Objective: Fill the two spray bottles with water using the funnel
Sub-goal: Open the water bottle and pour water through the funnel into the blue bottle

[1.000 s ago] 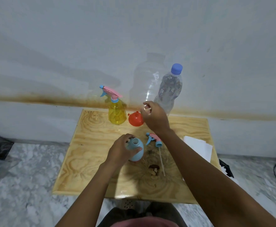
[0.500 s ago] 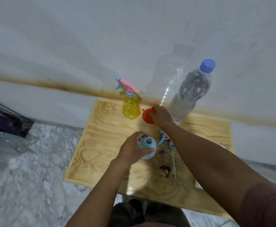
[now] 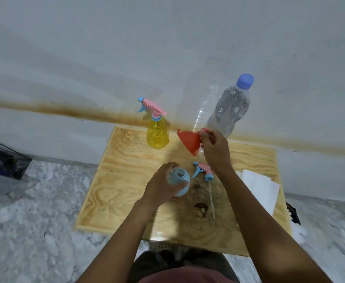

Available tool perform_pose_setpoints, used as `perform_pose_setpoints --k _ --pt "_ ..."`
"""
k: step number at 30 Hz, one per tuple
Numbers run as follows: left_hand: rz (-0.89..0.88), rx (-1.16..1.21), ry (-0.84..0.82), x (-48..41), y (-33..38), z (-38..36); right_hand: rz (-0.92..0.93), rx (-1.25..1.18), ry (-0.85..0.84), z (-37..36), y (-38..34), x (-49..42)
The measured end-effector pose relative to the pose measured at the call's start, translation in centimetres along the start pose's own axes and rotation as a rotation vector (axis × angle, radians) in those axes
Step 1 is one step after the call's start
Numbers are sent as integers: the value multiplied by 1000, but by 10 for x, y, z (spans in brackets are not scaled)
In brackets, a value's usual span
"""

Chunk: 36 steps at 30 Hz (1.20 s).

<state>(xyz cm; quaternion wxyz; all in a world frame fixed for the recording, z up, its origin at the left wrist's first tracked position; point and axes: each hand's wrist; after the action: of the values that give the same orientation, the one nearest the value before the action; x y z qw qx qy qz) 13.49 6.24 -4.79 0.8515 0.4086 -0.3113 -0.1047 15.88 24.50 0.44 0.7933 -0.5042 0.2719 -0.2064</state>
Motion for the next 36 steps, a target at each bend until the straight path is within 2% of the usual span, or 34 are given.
perform_pose_setpoints --k 3,7,9,15,20,26,36 --pt "-11 42 -33 4 3 7 -136 -189 28 15 -22 13" --pt "-26 382 -21 13 27 32 -289 -329 -130 25 -44 26" --pt "-65 466 -28 15 43 48 -327 -362 -199 25 -51 31" --pt "-238 423 78 21 70 69 -365 -478 -249 22 -64 43" --pt "-183 433 149 23 66 69 -365 -404 -197 31 -64 50" --pt "-113 345 181 20 53 60 -149 -265 -243 39 -65 67" --pt "-3 242 220 20 45 49 -244 -187 -227 23 -43 71"
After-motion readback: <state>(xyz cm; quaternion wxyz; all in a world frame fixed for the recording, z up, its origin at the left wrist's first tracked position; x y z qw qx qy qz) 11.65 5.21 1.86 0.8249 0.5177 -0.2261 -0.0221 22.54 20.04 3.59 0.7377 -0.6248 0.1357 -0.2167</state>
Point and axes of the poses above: each hand's wrist, its own x-axis away from the middle knuckle, its own z-axis out of the back of the hand, y = z × x, and after that the axes turned 15 degrees about z, right-handed
